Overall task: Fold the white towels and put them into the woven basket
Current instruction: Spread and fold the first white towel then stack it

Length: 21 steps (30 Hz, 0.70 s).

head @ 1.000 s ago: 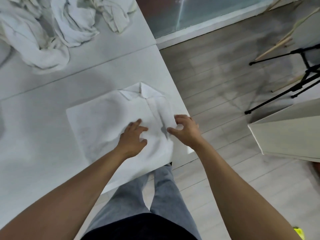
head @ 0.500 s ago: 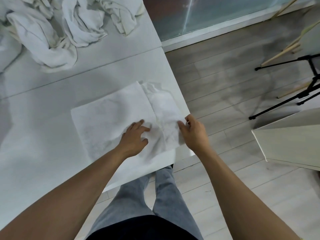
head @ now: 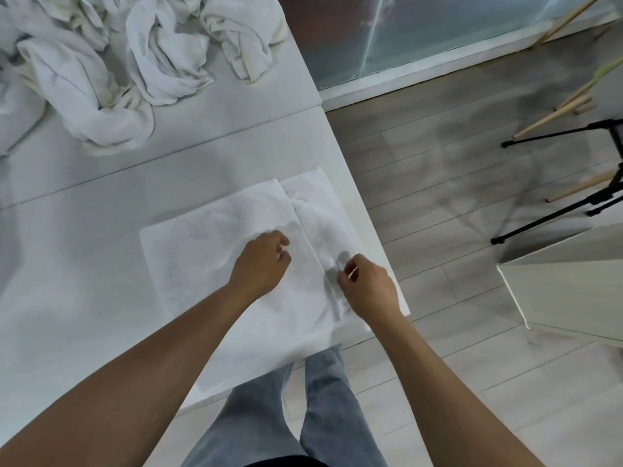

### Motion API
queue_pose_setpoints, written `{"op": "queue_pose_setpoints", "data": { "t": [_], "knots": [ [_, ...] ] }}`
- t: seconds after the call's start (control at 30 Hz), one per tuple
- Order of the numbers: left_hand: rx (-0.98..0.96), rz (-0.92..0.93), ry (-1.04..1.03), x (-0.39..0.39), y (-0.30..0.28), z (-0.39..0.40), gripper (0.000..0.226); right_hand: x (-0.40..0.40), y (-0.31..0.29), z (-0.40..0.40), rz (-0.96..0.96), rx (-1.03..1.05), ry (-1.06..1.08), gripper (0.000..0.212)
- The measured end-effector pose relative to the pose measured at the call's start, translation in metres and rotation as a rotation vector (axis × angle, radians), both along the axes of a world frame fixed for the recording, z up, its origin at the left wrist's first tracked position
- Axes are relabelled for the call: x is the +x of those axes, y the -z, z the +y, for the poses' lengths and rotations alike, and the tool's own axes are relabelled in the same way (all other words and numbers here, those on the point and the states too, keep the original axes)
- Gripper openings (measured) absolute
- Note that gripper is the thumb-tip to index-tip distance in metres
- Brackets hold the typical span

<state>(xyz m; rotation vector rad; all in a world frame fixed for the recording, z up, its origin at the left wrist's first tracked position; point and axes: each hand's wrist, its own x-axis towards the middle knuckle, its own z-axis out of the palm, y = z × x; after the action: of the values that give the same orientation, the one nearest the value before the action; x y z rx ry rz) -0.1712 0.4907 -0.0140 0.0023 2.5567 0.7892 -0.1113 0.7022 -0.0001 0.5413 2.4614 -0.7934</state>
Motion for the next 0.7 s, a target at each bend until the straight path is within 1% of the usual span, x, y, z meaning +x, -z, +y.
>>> {"op": "queue_pose_setpoints", "data": {
  "t": [0.07,0.13,0.17,0.23,0.3,0.37,0.4,0.47,0.57,0.6,0.7],
  "knots": [
    [-0.060,0.034,-0.064,-0.027,-0.008,0.008,0.012,0.007,0.003,-0.015,-0.066,-0.004,-0.019,0.023],
    [-0.138,0.085,-0.084,-0.053,-0.010,0.019,0.014,0.019,0.010,-0.026,-0.033,-0.004,-0.029,0.018],
    [-0.179,0.099,-0.084,-0.064,-0.009,0.026,0.019,0.025,0.014,-0.029,-0.009,-0.002,-0.025,0.013],
    [-0.272,0.066,-0.089,-0.081,-0.003,0.038,0.038,0.035,0.020,-0.031,0.007,-0.008,-0.003,0.004],
    [-0.343,-0.013,-0.137,-0.093,0.001,0.047,0.055,0.040,0.025,-0.031,0.000,-0.026,0.007,0.004],
    [-0.392,-0.043,-0.159,-0.100,0.005,0.051,0.060,0.042,0.027,-0.029,0.001,-0.045,0.011,0.008],
    [-0.408,-0.042,-0.163,-0.102,0.006,0.051,0.058,0.042,0.027,-0.028,0.001,-0.064,0.018,0.009],
    [-0.399,-0.035,-0.179,-0.105,0.006,0.048,0.046,0.044,0.027,-0.026,-0.015,-0.122,0.055,0.007],
    [-0.306,0.005,-0.245,-0.104,0.002,0.039,0.021,0.047,0.020,-0.022,-0.029,-0.202,0.111,0.005],
    [-0.265,0.010,-0.298,-0.102,0.000,0.036,0.019,0.048,0.017,-0.022,-0.029,-0.238,0.130,0.004],
    [-0.127,0.055,-0.454,-0.095,-0.014,0.028,0.025,0.051,0.006,-0.021,-0.009,-0.350,0.175,0.003]
  ]
}}
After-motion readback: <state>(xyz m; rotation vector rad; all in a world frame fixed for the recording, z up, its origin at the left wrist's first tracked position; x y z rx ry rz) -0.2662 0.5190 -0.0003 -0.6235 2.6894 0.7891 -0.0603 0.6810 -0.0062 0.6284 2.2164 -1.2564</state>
